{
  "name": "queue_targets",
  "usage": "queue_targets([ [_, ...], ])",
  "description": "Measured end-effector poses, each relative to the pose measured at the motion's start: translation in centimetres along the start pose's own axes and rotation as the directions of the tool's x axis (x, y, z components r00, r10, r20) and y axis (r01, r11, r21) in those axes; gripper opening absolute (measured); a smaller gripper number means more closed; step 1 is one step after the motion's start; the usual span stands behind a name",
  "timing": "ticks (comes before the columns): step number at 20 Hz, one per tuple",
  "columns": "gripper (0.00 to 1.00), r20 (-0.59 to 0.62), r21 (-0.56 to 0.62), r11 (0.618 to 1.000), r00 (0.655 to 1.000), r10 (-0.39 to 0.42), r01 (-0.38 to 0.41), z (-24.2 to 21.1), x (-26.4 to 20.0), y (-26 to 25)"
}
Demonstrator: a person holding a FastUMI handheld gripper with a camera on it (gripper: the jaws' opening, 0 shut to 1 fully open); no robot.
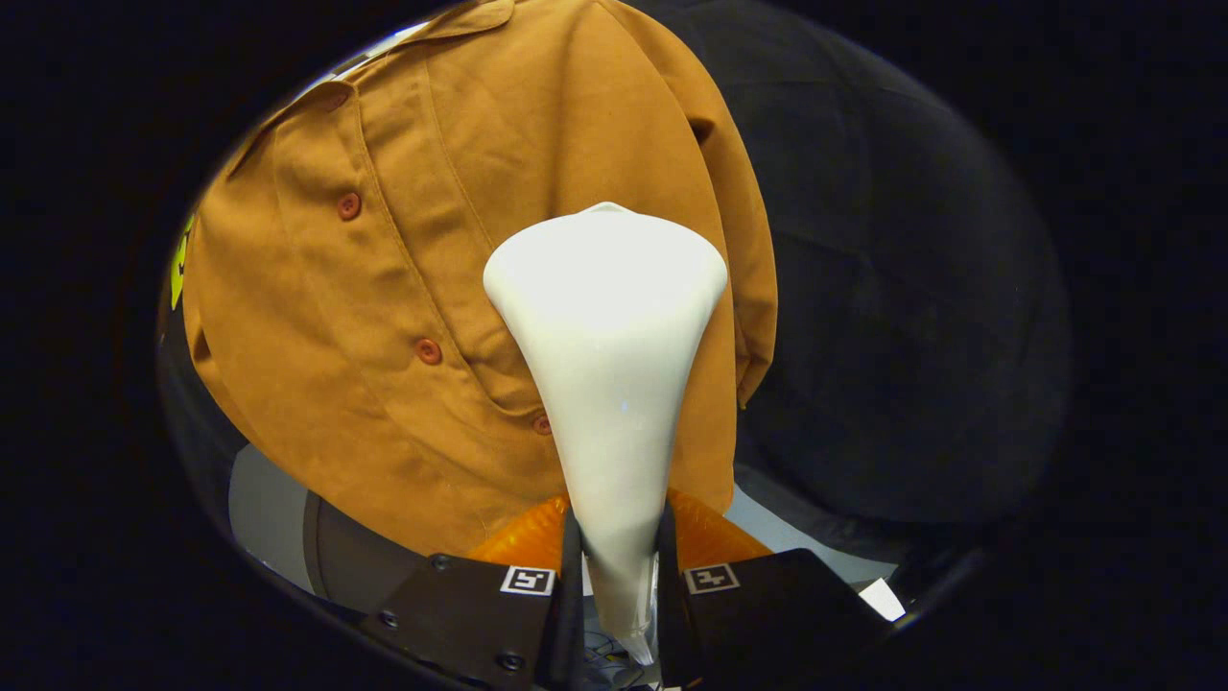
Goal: Iron the clothes twice with a garment steamer, once on the left side and once on the right side.
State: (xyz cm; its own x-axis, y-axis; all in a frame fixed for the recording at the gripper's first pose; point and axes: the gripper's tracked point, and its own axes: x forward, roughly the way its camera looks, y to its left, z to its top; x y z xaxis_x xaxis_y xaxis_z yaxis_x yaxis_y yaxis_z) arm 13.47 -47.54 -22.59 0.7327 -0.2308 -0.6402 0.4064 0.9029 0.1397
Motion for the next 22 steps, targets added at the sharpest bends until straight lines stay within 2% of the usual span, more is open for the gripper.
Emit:
queue_targets([
  [10, 0.34, -0.116, 0.019, 0.997, 0.991, -0.066, 0.069, -5.7, 2.1, -2.3],
  [14, 0.34, -0.147, 0.058, 0.993, 0.985, -0.095, 0.104, -7.2, 1.3, -3.8],
  [18, 0.34, -0.093, 0.076, 0.987, 0.986, -0.135, 0.143, -6.4, -1.7, -4.2],
  [22, 0.34, 0.023, 0.06, 0.986, 0.988, -0.155, 0.154, -3.0, -5.6, -2.8],
])
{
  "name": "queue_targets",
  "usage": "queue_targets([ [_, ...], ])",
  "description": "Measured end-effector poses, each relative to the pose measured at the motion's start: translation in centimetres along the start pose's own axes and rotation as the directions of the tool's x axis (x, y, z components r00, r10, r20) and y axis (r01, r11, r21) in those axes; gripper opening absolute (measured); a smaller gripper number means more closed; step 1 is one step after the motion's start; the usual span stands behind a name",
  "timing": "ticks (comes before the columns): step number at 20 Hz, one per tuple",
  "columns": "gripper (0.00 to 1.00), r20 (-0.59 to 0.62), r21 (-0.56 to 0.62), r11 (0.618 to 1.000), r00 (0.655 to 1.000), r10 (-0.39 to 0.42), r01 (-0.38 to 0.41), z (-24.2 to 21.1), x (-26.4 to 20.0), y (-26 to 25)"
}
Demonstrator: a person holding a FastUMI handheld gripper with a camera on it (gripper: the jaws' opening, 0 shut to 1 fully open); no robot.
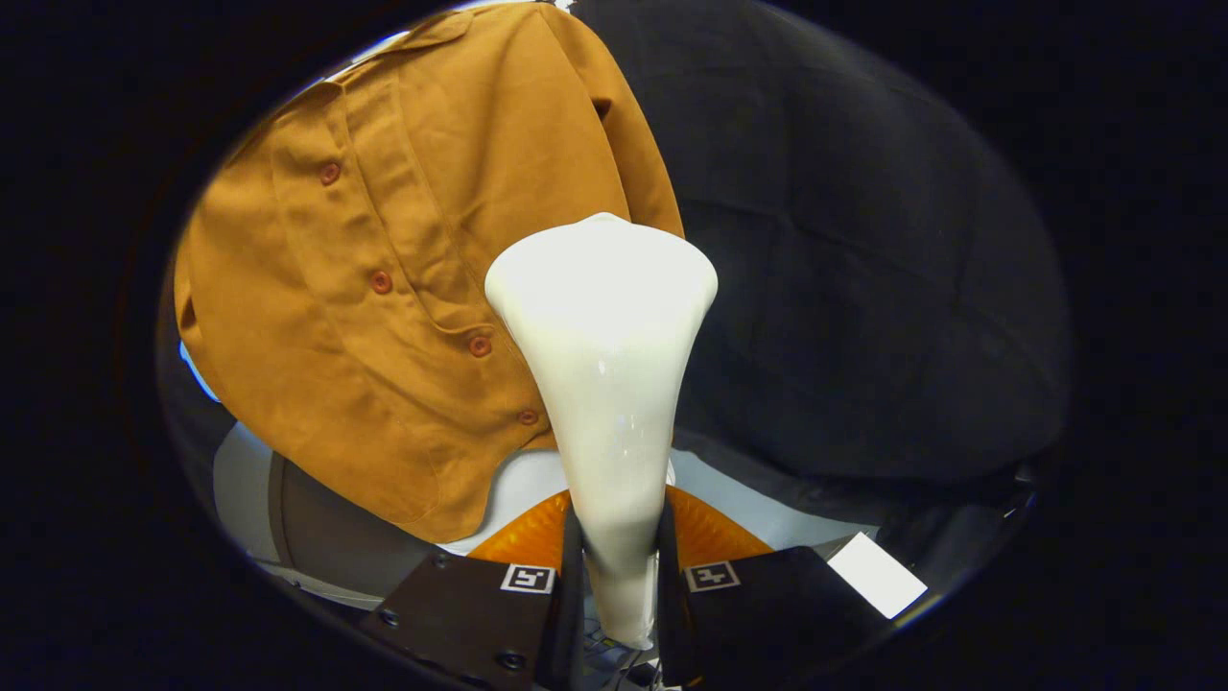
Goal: Iron the clothes twice with a garment steamer, once on the left side and once on the right side.
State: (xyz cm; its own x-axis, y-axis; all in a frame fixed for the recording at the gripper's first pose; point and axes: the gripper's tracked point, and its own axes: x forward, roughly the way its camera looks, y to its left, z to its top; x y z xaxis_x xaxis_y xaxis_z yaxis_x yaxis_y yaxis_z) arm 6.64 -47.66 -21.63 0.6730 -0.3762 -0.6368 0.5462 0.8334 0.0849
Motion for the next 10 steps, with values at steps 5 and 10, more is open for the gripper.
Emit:
queue_targets([
  [5, 0.34, 0.155, -0.062, 0.997, 0.987, 0.044, -0.035, 4.3, -5.3, 3.8],
  [10, 0.34, 0.269, -0.122, 0.989, 0.956, 0.117, -0.087, 7.1, -11.9, 9.9],
])
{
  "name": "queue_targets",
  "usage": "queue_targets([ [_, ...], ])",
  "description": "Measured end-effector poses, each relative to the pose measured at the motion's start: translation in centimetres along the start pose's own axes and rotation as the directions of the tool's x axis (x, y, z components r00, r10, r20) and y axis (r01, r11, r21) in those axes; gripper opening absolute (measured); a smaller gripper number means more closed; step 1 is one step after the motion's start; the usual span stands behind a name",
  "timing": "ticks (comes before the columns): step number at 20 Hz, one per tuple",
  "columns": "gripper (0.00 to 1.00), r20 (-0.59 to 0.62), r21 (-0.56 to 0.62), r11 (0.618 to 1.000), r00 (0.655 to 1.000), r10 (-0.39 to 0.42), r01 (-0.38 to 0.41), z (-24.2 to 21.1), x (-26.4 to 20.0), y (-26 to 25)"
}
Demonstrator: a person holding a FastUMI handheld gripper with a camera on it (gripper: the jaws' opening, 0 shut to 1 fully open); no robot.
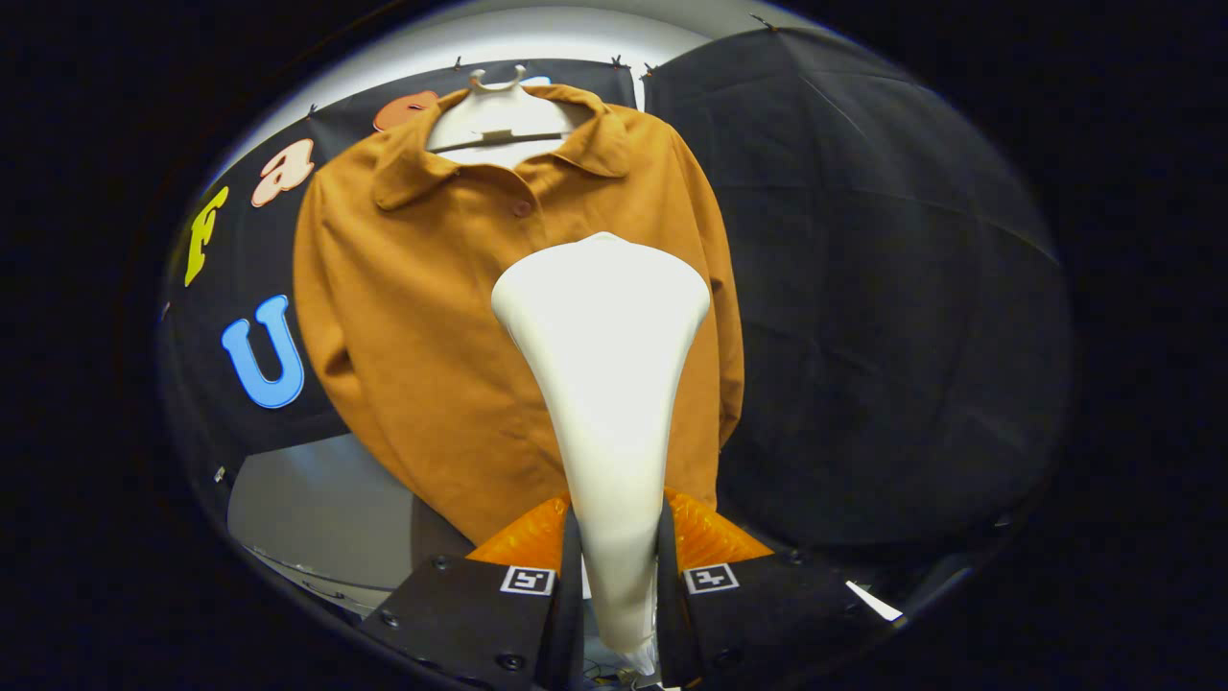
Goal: Iron the clothes twice with a garment steamer, once on the left side and once on the right side.
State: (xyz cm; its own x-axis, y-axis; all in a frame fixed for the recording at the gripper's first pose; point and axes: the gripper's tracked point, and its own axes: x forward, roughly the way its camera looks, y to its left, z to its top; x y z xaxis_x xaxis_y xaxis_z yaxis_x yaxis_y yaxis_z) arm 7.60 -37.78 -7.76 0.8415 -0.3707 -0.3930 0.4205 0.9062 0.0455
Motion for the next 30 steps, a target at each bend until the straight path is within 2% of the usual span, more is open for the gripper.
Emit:
queue_targets([
  [8, 0.34, 0.165, -0.107, 0.984, 0.973, 0.161, -0.144, 3.3, -8.4, 13.3],
  [15, 0.34, 0.223, -0.199, 0.934, 0.915, 0.337, -0.295, 2.4, -15.7, 25.7],
  [22, 0.34, 0.22, -0.233, 0.908, 0.89, 0.398, -0.348, -0.9, -20.5, 31.2],
  [26, 0.34, 0.217, -0.231, 0.901, 0.883, 0.417, -0.368, -1.7, -21.7, 32.5],
  [30, 0.34, 0.23, -0.232, 0.906, 0.885, 0.405, -0.354, -1.8, -22.6, 32.2],
])
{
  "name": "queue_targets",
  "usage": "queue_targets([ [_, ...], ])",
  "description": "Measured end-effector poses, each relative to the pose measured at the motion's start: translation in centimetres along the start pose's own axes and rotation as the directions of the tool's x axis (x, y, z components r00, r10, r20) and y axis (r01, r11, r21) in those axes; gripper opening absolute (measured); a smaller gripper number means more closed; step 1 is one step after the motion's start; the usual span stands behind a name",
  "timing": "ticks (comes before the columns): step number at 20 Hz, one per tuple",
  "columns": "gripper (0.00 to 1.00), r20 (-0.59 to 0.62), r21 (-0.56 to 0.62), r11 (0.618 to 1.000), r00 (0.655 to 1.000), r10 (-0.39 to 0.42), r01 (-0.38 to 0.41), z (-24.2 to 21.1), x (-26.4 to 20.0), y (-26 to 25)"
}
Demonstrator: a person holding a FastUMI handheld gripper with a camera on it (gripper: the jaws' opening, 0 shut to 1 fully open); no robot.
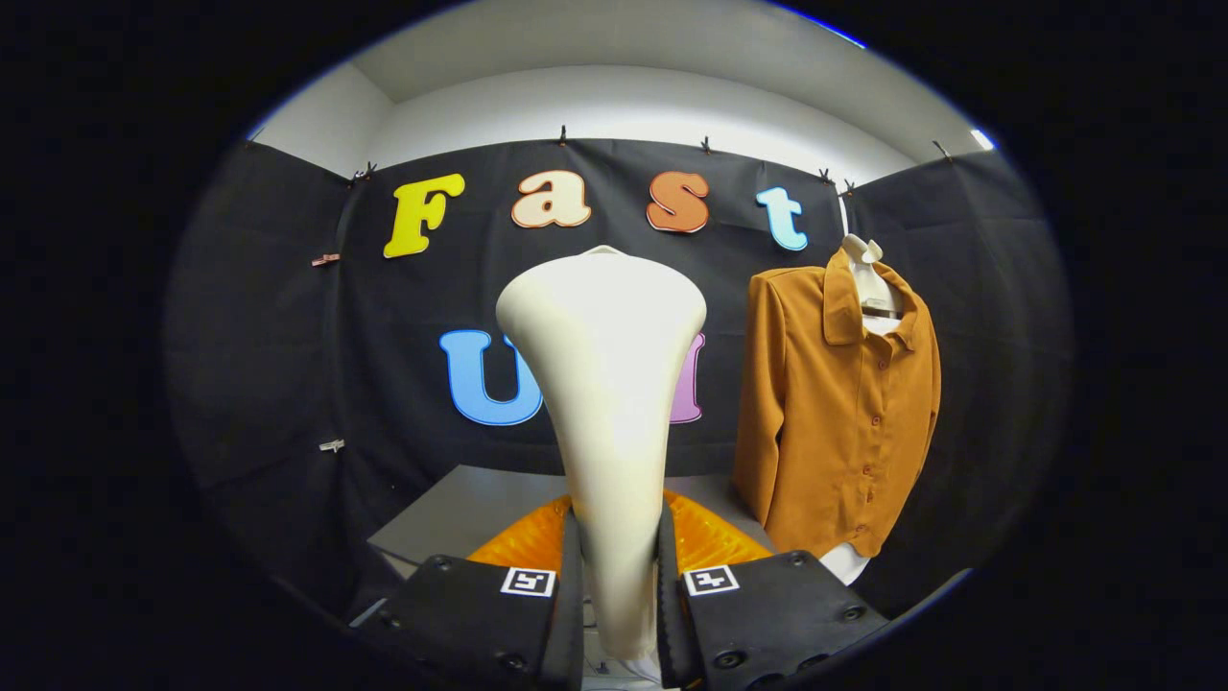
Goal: Iron the clothes twice with a garment steamer, once on the left side and once on the right side.
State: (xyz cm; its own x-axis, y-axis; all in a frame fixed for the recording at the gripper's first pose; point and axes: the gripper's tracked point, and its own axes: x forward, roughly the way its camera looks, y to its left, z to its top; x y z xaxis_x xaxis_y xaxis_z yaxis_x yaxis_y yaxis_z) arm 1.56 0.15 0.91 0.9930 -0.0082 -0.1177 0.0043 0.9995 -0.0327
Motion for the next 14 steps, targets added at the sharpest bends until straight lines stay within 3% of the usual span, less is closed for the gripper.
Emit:
queue_targets([
  [14, 0.34, 0.0, -0.001, 1.0, 1.0, -0.015, 0.015, -0.3, -0.96, -0.75],
])
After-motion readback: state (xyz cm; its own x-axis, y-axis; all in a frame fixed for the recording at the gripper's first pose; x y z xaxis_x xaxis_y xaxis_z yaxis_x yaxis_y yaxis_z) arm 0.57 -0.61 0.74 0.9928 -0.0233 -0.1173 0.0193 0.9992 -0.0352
